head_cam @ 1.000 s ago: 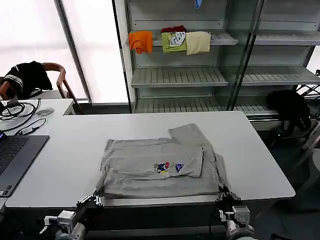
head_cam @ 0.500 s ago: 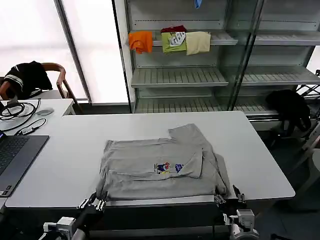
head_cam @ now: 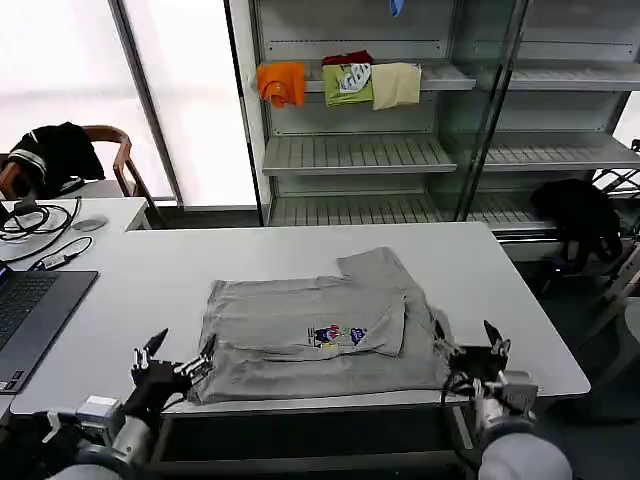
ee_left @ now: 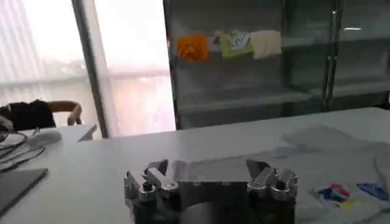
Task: Fold and organize the clothes.
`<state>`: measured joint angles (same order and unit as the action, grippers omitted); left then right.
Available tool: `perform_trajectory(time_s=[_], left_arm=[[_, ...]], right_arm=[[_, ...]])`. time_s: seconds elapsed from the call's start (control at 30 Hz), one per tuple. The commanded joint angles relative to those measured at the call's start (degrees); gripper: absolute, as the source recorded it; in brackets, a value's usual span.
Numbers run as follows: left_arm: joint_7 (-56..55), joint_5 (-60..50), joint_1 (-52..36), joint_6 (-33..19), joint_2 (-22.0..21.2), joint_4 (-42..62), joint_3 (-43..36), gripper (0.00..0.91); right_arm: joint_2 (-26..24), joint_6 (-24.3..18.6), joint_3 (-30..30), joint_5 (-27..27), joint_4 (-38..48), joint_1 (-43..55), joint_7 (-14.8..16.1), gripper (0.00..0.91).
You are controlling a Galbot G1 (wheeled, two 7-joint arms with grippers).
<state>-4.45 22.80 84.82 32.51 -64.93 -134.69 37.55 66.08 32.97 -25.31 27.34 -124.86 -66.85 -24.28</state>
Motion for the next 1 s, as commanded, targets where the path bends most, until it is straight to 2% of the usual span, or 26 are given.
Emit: perform_trajectory(time_s=[0.03,0.07,0.2,0.27,0.43,0.57,0.77,1.0], left_arm=[[3.12,5.96,-25.34,0.57,11.15,18.27,-4.45,0.907],[3.69,4.97,-27.58,0.54,11.69,21.02,-5.69,0.907],[3.82,7.05,-37.75,0.59,11.67,31.68,-11.31,0.907],[4.35,7.47,-41.69,0.59,10.97,35.37,-14.04,0.907],[5.7,8.32,-49.19,0.58,7.68,45.27,-18.84,0.907],[6.53,8.53,-52.17,0.57,4.01,51.15,-19.36,0.907],[6.74,4.25,-53.16,0.59,-0.12,57.65,-19.48,0.907],[7.38,2.17,-50.28,0.56,-1.39,59.96,-19.83,0.907]], right_arm=[[-1.31,0.29,4.23,4.36,19.76,27.03,2.48,0.907],[-1.11,0.26,6.0,4.56,24.27,30.74,2.91,0.907],[-0.43,0.24,10.26,4.04,33.43,40.18,4.35,0.907],[0.2,0.18,13.52,3.47,41.93,45.99,6.34,0.907],[3.66,0.14,17.87,0.58,55.77,53.14,10.13,0.907],[7.91,0.09,19.41,-0.96,66.08,56.59,11.6,0.907],[13.4,-2.09,19.44,-4.51,76.24,59.55,14.25,0.907],[15.21,-2.25,20.07,-6.36,77.3,56.15,15.23,0.907]])
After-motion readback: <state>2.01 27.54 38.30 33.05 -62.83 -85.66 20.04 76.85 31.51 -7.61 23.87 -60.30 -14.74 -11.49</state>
